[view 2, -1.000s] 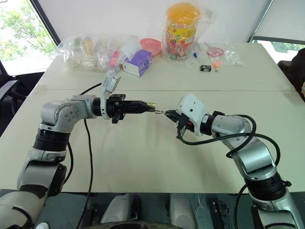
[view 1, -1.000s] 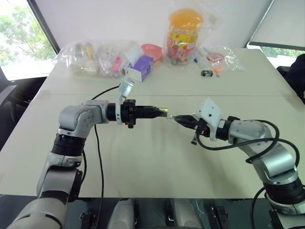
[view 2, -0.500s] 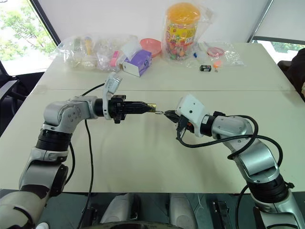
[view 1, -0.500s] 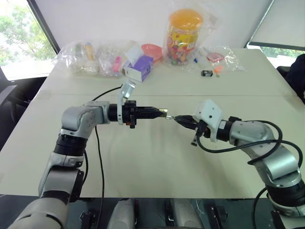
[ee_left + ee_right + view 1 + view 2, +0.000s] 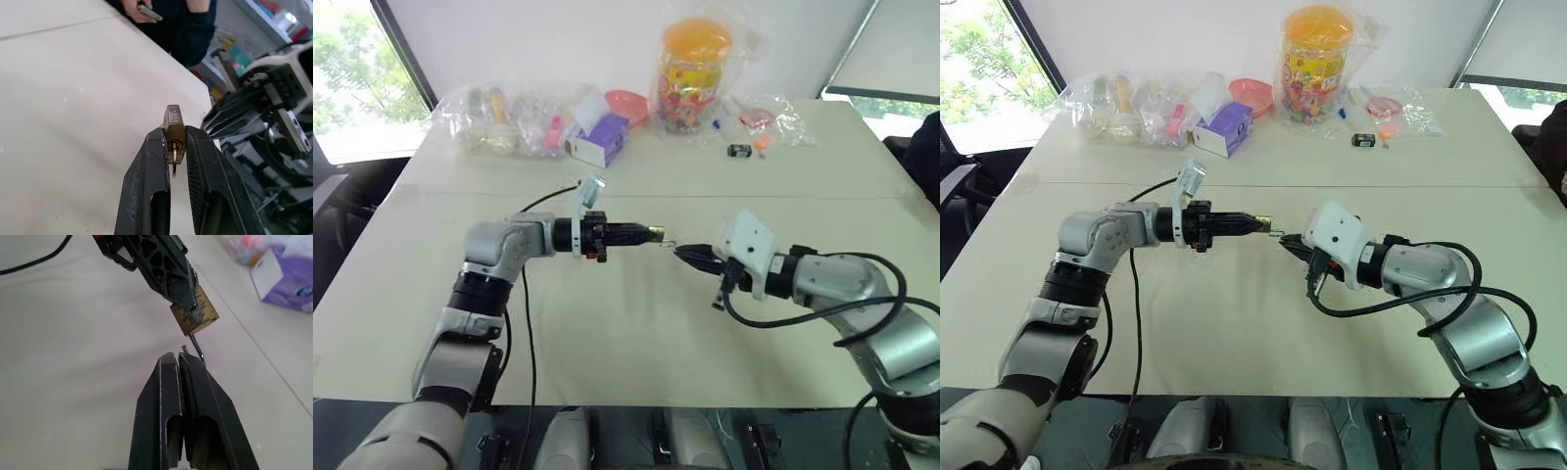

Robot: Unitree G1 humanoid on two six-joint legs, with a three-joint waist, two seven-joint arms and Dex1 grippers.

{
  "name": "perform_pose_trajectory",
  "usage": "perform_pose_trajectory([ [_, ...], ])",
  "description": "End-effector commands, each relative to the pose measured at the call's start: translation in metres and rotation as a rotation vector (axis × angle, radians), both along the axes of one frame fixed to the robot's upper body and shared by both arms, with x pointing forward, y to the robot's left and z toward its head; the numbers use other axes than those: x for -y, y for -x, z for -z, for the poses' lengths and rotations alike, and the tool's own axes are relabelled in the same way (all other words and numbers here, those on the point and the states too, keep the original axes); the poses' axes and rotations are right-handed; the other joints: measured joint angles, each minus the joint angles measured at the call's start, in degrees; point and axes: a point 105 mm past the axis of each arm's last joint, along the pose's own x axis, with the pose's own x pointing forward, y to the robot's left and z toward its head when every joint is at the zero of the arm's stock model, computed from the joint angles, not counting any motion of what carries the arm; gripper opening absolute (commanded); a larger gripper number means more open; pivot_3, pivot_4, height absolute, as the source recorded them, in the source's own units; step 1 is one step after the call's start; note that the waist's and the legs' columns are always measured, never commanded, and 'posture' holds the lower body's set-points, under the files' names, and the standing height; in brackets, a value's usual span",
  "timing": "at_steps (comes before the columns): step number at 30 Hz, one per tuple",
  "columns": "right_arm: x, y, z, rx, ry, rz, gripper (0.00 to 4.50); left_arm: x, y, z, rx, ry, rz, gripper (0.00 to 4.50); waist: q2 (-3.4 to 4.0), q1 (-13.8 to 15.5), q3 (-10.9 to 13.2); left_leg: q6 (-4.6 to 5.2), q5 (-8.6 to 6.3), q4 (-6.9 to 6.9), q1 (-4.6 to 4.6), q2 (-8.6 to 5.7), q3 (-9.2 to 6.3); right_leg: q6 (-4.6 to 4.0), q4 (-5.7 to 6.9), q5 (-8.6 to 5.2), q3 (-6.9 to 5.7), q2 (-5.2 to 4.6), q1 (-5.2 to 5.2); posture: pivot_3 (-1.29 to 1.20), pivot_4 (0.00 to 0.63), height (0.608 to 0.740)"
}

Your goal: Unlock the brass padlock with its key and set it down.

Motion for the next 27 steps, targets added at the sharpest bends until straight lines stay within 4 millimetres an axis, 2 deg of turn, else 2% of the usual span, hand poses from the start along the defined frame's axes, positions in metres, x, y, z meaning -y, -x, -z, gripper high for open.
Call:
perform_pose_trajectory([
  [1,0.005,0.007,-0.019,0.077,0.003,0.014,0.07,0.012,-0.011,0.020,-0.083,-0.048,-0.081,0.00,0.00,0.1,0.0,0.00,0.00,0.00,0.00,0.00,0.00,0.00,0.01,0.00,0.00,0.00,0.00,0.00,0.150,0.740],
  [7,0.008,0.008,-0.023,0.093,-0.008,0.051,0.07,0.027,-0.019,0.044,-0.216,-0.069,-0.186,0.00,-0.03,-0.2,0.0,0.00,0.00,-0.01,0.01,0.02,-0.04,0.00,0.01,0.00,0.00,0.03,0.00,0.00,0.150,0.740],
  [10,0.007,0.009,-0.023,0.099,-0.007,0.057,0.07,0.027,-0.019,0.055,-0.230,-0.095,-0.211,0.00,-0.03,-0.1,0.0,0.00,0.00,-0.01,0.01,0.03,-0.04,0.00,0.01,0.00,0.00,0.02,0.00,0.00,0.150,0.740],
  [15,0.005,0.010,-0.022,0.103,-0.014,0.063,0.07,0.020,-0.016,0.061,-0.179,-0.132,-0.211,0.00,-0.03,-0.2,0.0,0.00,0.00,-0.01,0.02,0.02,-0.04,0.00,0.01,0.00,0.00,0.02,0.00,0.00,0.150,0.740],
  [17,0.004,0.010,-0.022,0.103,-0.015,0.063,0.00,0.018,-0.015,0.064,-0.145,-0.158,-0.206,0.95,-0.02,-0.1,0.0,-0.01,0.01,-0.01,0.02,0.03,-0.04,0.00,0.01,0.00,0.00,0.02,0.00,0.00,0.150,0.740],
  [18,0.003,0.010,-0.021,0.103,-0.015,0.063,0.00,0.017,-0.013,0.066,-0.134,-0.166,-0.197,1.29,-0.03,-0.1,0.0,-0.01,0.01,-0.01,0.02,0.03,-0.03,0.00,0.01,0.00,0.00,0.01,0.00,0.00,0.150,0.740],
  [24,0.003,0.009,-0.020,0.104,-0.009,0.061,0.00,0.012,-0.010,0.069,-0.090,-0.191,-0.181,4.25,-0.02,0.0,0.0,-0.01,0.01,0.00,0.04,0.00,-0.03,0.00,0.01,0.00,0.00,0.00,0.04,0.00,0.150,0.740],
  [25,0.003,0.009,-0.020,0.104,-0.008,0.061,0.00,0.010,-0.011,0.069,-0.079,-0.198,-0.186,4.39,-0.01,0.0,0.0,-0.01,0.01,0.00,0.06,0.01,-0.03,0.00,0.01,0.00,0.00,0.00,0.05,0.00,0.150,0.740],
  [27,0.003,0.008,-0.020,0.104,-0.007,0.060,0.00,0.003,-0.014,0.069,-0.067,-0.206,-0.202,4.39,-0.02,-0.2,0.0,-0.01,0.01,0.00,0.10,0.01,-0.03,0.00,0.01,0.00,0.00,0.00,0.09,0.00,0.150,0.740],
])
